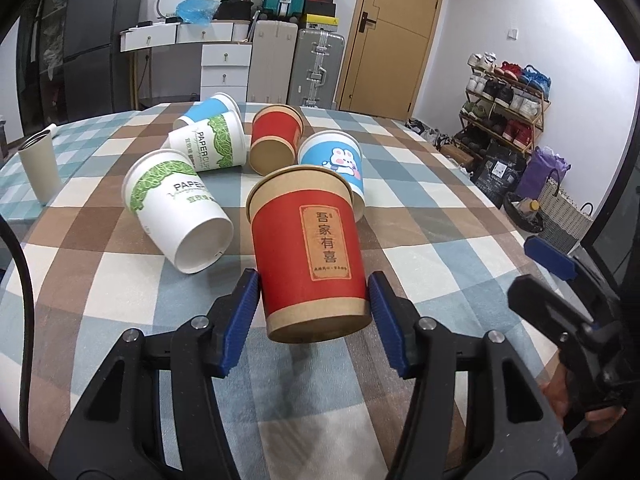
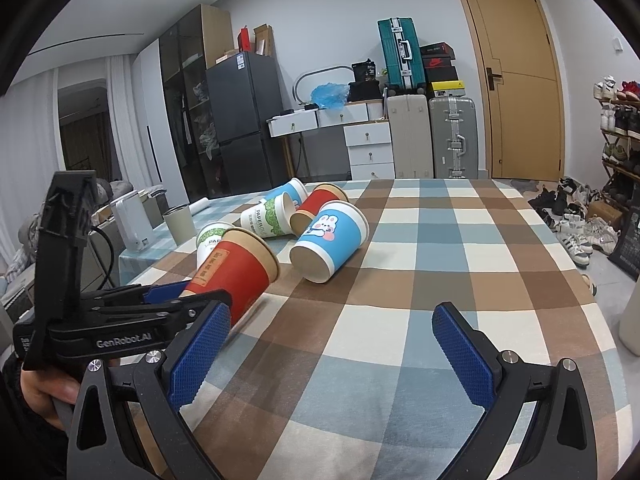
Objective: Flip cup upright
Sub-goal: 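Lift the red cup with the left gripper and carry it toward the right gripper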
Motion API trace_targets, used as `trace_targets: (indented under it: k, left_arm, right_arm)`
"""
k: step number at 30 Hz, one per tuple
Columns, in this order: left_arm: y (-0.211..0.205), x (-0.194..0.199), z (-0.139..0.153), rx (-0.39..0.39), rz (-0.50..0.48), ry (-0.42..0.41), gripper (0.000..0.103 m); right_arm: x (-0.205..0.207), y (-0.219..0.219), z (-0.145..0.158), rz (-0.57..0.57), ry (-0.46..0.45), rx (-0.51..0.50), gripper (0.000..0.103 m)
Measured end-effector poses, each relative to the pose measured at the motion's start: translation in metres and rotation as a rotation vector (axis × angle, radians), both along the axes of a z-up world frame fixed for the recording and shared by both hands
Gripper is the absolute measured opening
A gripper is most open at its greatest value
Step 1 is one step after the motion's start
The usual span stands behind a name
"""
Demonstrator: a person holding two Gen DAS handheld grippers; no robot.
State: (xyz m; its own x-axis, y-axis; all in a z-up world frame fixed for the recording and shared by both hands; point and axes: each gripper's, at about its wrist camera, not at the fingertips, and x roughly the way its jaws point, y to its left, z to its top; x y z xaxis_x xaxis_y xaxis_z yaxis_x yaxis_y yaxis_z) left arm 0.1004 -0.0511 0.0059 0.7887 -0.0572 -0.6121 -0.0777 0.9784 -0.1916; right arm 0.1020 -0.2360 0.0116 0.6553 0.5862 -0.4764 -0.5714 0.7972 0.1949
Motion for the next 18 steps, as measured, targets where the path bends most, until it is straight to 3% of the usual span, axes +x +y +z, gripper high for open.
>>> trace_targets:
  k: [18]
  left_arm:
    - [0.004, -0.072, 0.011, -0.020, 0.018, -0.051, 0.053]
  right_arm:
    - [-0.007, 0.023, -0.007, 0.061, 0.013, -0.029, 0.103]
